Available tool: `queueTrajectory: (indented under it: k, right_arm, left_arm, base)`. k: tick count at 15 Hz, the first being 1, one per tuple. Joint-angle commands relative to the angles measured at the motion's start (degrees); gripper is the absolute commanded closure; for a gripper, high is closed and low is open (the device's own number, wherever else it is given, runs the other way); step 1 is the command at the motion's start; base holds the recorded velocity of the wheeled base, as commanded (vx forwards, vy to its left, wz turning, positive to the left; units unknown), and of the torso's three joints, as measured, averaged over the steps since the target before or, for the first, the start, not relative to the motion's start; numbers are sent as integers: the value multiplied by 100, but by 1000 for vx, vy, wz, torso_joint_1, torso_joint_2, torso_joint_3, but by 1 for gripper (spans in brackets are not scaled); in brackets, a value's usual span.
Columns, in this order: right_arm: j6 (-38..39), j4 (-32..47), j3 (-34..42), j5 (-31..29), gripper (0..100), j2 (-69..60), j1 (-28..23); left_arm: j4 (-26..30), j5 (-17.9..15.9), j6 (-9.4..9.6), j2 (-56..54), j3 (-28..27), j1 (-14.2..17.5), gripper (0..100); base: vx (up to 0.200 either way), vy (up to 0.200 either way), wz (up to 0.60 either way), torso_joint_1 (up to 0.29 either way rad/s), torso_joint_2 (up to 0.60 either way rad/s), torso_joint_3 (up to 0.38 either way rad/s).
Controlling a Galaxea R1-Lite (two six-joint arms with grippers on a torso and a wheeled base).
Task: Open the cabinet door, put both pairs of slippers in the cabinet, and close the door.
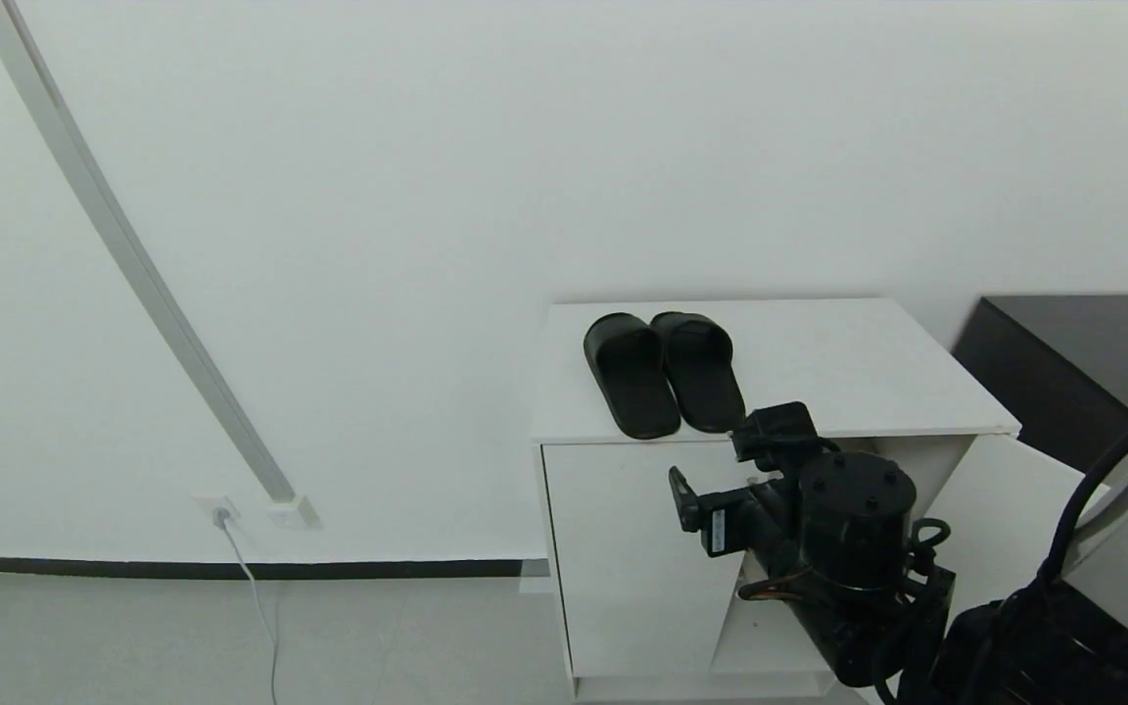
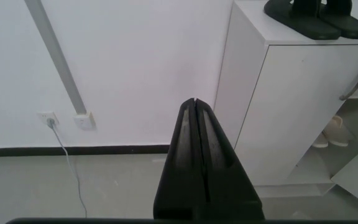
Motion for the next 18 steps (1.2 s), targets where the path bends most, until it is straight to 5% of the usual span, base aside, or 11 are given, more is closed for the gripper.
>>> queueTrajectory:
  k: [1, 7, 10, 18]
  right_arm:
    - [-47, 333, -573, 70, 0, -74, -95]
    - [1061, 3312, -2340, 78, 0, -303, -235]
    - [1078, 3330, -2314, 70, 0, -303, -288]
    - [1114, 3101, -1980, 96, 0, -101, -279]
  left_arm:
    - [0, 4, -1, 7, 0, 1, 100]
    - [0, 30, 7, 7, 0, 1, 100]
    - [0, 30, 16, 7, 0, 1, 100]
    - [0, 30, -1, 7, 0, 1, 100]
  base:
    - [0, 0, 0, 0, 0, 0]
    - [0, 0, 0, 0, 0, 0]
    - [0, 0, 0, 0, 0, 0]
    - [200, 0, 0, 0, -1, 2]
